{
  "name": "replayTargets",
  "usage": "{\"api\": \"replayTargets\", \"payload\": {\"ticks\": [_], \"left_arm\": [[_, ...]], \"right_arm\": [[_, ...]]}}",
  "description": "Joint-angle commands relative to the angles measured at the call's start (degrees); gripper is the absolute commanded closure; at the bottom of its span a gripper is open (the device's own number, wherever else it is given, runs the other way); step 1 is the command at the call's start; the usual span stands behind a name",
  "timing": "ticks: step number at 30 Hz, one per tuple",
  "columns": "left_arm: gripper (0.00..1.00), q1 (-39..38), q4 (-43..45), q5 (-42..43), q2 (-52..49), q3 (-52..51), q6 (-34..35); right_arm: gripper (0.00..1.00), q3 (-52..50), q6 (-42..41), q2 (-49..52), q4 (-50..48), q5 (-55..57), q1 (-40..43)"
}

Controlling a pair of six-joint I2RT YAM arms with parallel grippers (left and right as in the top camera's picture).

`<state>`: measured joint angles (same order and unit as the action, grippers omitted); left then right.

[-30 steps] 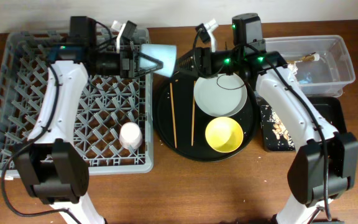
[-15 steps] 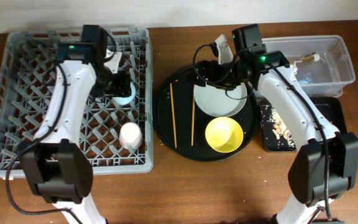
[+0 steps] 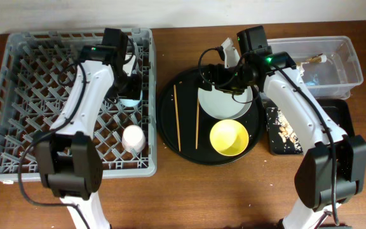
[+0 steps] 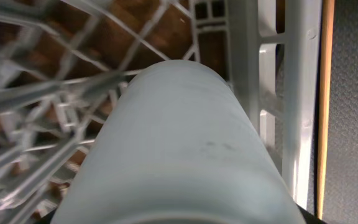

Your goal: Sort waste into correct bins and load items into the dishwasher rack

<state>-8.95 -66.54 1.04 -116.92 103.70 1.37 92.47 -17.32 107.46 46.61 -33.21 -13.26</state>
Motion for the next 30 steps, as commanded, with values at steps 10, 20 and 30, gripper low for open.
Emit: {"api": "replayTargets", "payload": {"ticks": [10, 20, 30], "left_arm": [[0.13, -1.86, -3.23, 3.50, -1.77, 0.13, 0.57], [0.08, -6.12, -10.73, 10.86, -1.68, 16.46, 0.13], [0.11, -18.27, -10.32, 12.72, -4.35, 14.47, 0.22]], "right_arm": [[0.13, 0.55, 1.07, -0.39, 0.57, 0.92, 0.35], [0.14, 0.57, -0.22, -11.98, 20.11, 23.52, 3.58], [0.13, -2.56, -1.64, -11.72, 26.64, 27.93, 3.58]]}}
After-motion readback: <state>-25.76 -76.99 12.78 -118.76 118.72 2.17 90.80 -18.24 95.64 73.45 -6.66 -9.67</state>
